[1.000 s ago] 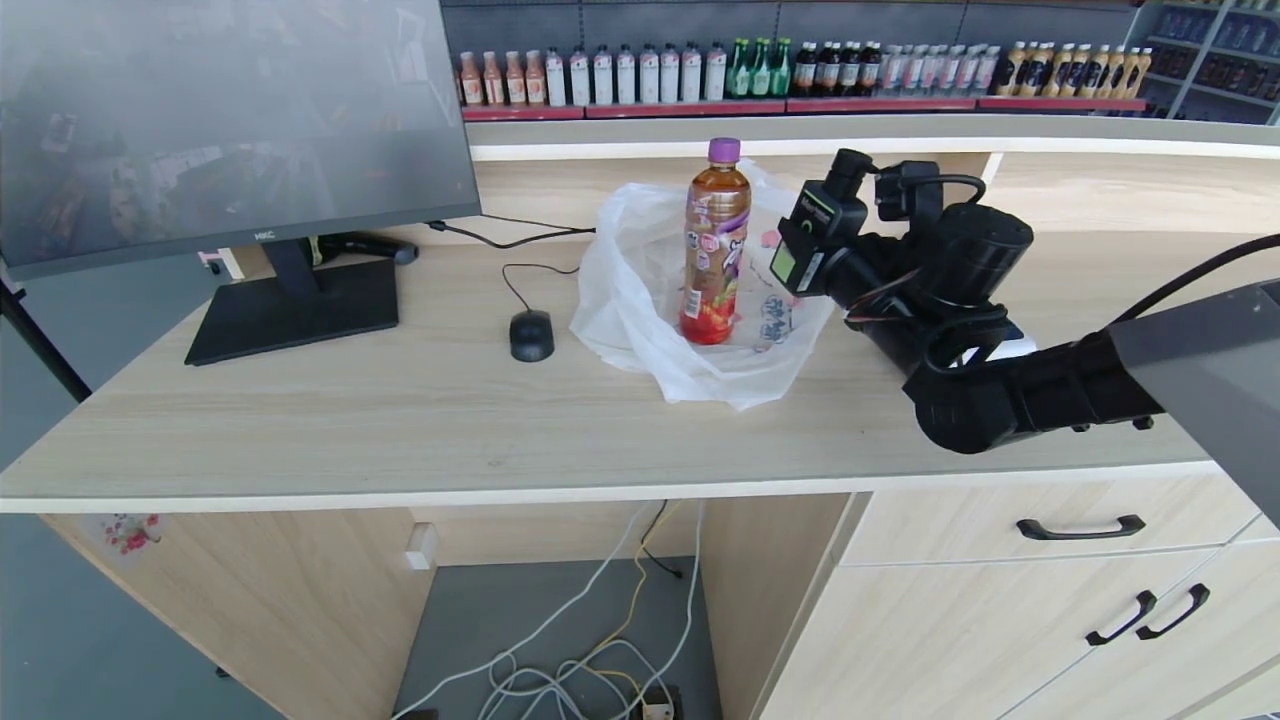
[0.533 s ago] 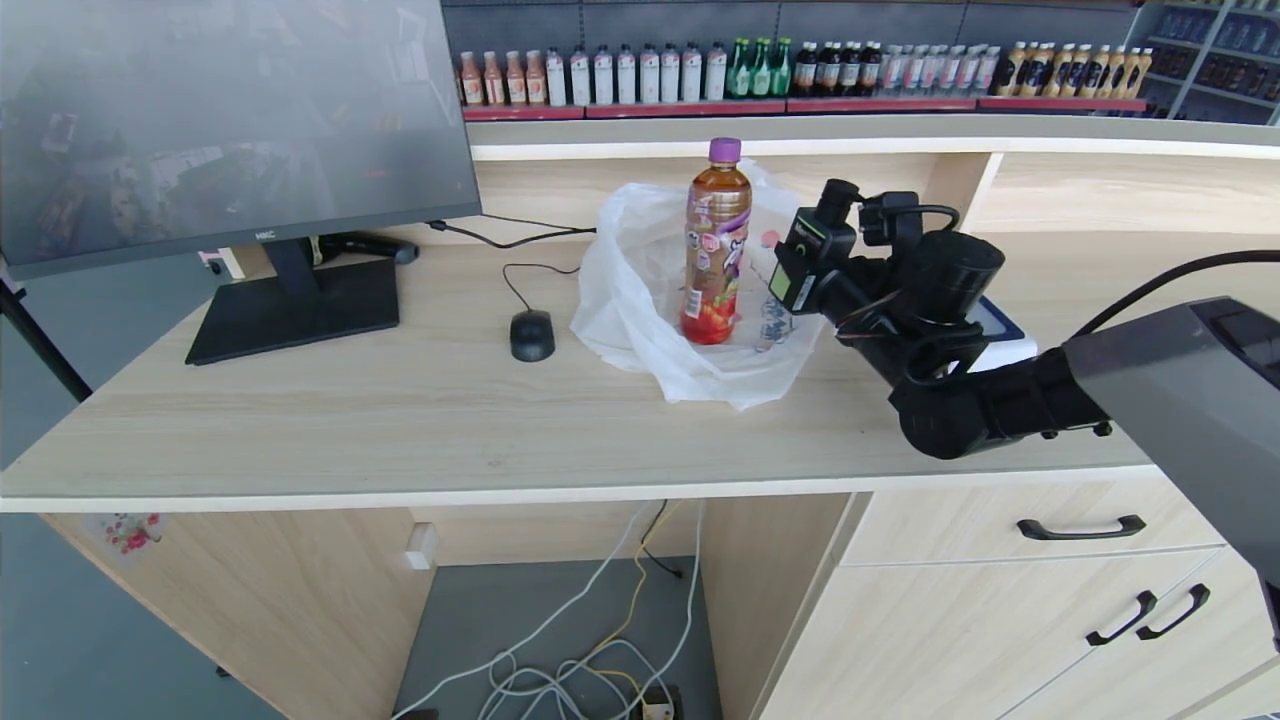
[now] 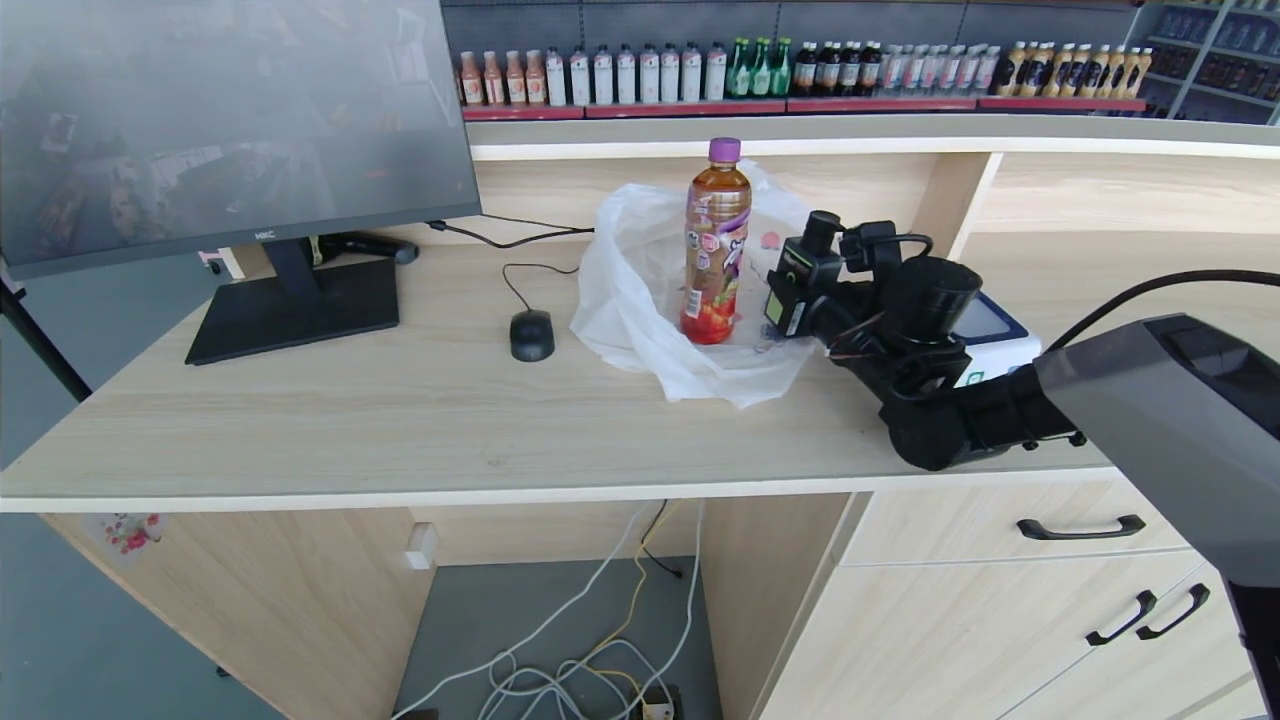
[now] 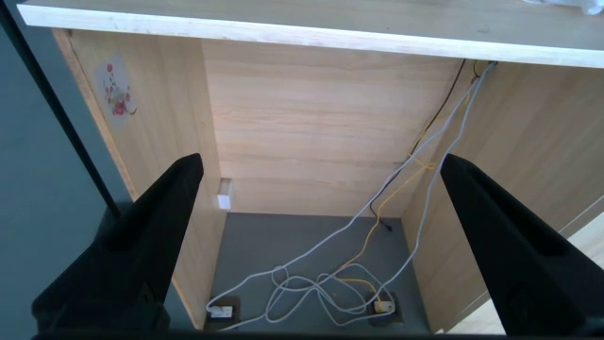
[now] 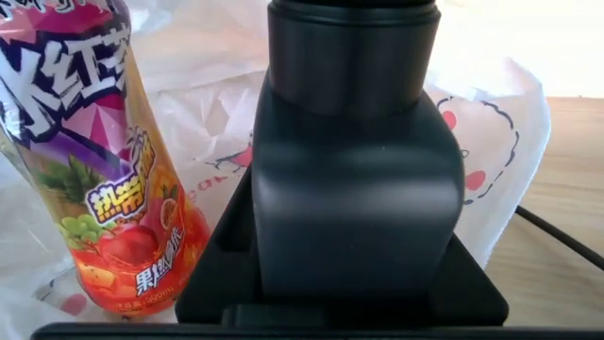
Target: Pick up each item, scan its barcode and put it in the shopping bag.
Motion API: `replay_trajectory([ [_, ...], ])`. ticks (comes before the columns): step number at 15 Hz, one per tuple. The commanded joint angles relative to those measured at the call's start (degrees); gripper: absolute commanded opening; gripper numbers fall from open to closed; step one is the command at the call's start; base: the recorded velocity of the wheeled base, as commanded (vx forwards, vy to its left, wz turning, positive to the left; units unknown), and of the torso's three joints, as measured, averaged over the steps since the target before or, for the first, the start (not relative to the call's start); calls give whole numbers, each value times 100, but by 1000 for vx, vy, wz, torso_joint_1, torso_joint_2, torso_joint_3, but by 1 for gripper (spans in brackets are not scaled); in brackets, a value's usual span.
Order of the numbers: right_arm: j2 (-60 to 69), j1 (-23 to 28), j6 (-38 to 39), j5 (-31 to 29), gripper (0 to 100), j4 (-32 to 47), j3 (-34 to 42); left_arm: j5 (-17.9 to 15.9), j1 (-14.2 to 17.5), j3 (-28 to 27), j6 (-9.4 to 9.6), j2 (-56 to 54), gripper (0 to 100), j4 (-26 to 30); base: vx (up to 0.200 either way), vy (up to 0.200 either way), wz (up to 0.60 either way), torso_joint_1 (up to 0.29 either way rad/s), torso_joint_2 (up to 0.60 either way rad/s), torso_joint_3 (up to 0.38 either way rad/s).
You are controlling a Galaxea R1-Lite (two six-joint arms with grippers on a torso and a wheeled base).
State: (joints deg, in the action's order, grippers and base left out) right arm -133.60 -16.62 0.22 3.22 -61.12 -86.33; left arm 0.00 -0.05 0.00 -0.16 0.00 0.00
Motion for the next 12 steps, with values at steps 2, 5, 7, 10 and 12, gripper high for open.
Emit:
replay_trajectory([
  [2, -132, 0, -31, -5, 0, 180, -244, 0, 5, 0, -2, 0, 100, 0, 0, 0, 0, 0, 0, 0],
  [5, -255, -17, -48, -14, 0, 707, -903, 0, 5, 0, -2, 0, 100, 0, 0, 0, 0, 0, 0, 0],
  [7, -360, -17, -48, -23, 0, 936, -1254, 0, -4, 0, -2, 0, 100, 0, 0, 0, 0, 0, 0, 0],
  [10, -527, -17, -83, -23, 0, 1085, -1456, 0, -4, 0, -2, 0, 100, 0, 0, 0, 0, 0, 0, 0],
  [12, -659, -35, -92, -23, 0, 1076, -1509, 0, -4, 0, -2, 0, 100, 0, 0, 0, 0, 0, 0, 0],
])
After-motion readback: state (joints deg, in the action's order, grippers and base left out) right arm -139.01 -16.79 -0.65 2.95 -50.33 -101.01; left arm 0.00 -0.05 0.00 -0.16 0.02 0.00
